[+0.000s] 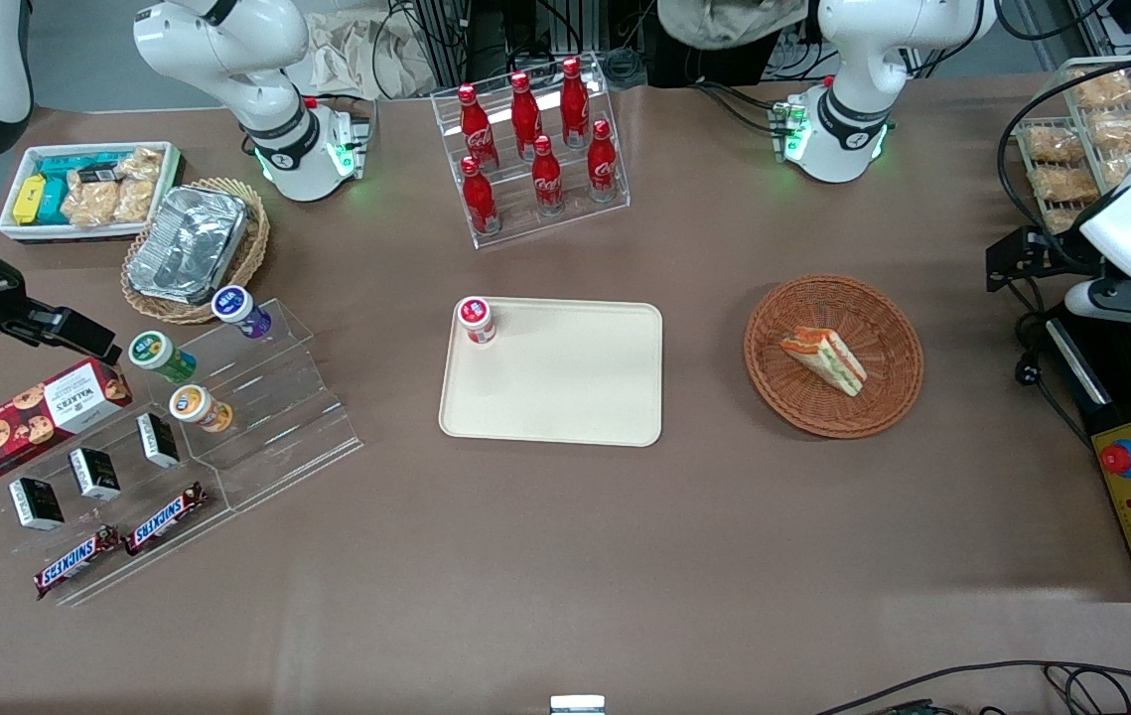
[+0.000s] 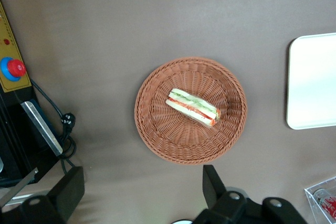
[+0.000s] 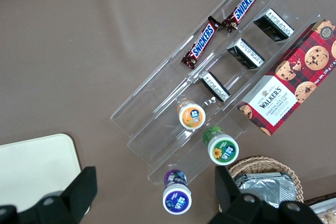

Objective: Place sandwich from basket to tray

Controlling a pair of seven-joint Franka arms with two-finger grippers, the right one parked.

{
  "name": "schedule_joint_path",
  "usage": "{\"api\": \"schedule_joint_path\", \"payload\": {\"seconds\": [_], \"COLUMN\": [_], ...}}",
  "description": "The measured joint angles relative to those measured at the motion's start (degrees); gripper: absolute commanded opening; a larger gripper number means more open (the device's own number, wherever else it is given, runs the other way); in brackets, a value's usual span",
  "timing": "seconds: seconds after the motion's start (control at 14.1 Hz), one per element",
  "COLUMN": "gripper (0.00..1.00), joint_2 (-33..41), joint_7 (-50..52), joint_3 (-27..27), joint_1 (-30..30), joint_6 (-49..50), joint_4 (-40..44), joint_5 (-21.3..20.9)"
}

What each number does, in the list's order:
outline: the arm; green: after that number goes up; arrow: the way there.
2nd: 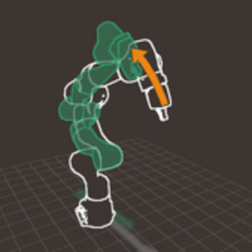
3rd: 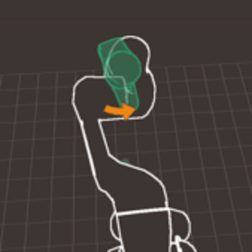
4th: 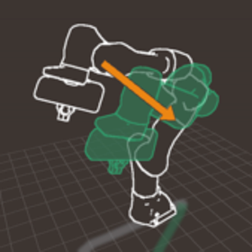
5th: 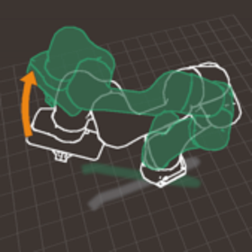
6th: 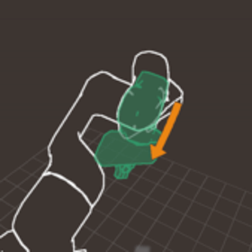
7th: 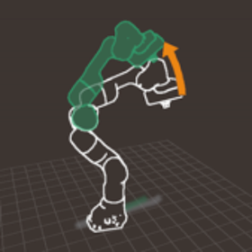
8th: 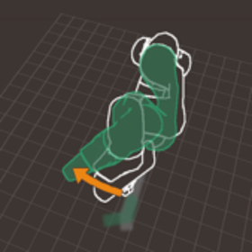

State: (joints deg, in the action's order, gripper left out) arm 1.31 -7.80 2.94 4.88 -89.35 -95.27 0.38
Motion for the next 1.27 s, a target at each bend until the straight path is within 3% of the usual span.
{"api": "schedule_joint_path", "payload": {"seconds": [0.28, 0.5, 1.06, 1.27], "gripper": [1.00, 1.00, 1.00, 1.00], "joint_2": [0.0, 0.0, -0.2, -1.7], "joint_7": [1.4, 6.2, 30.6, 44.6], "joint_3": [0.1, 0.1, -0.4, -0.6], "joint_1": [0.0, 0.0, 2.7, 5.8], "joint_6": [-1.7, -11.0, -21.2, -25.2], "joint_4": [-4.9, -12.5, -22.4, -25.9], "joint_5": [0.0, 0.2, 0.2, 0.2]}}
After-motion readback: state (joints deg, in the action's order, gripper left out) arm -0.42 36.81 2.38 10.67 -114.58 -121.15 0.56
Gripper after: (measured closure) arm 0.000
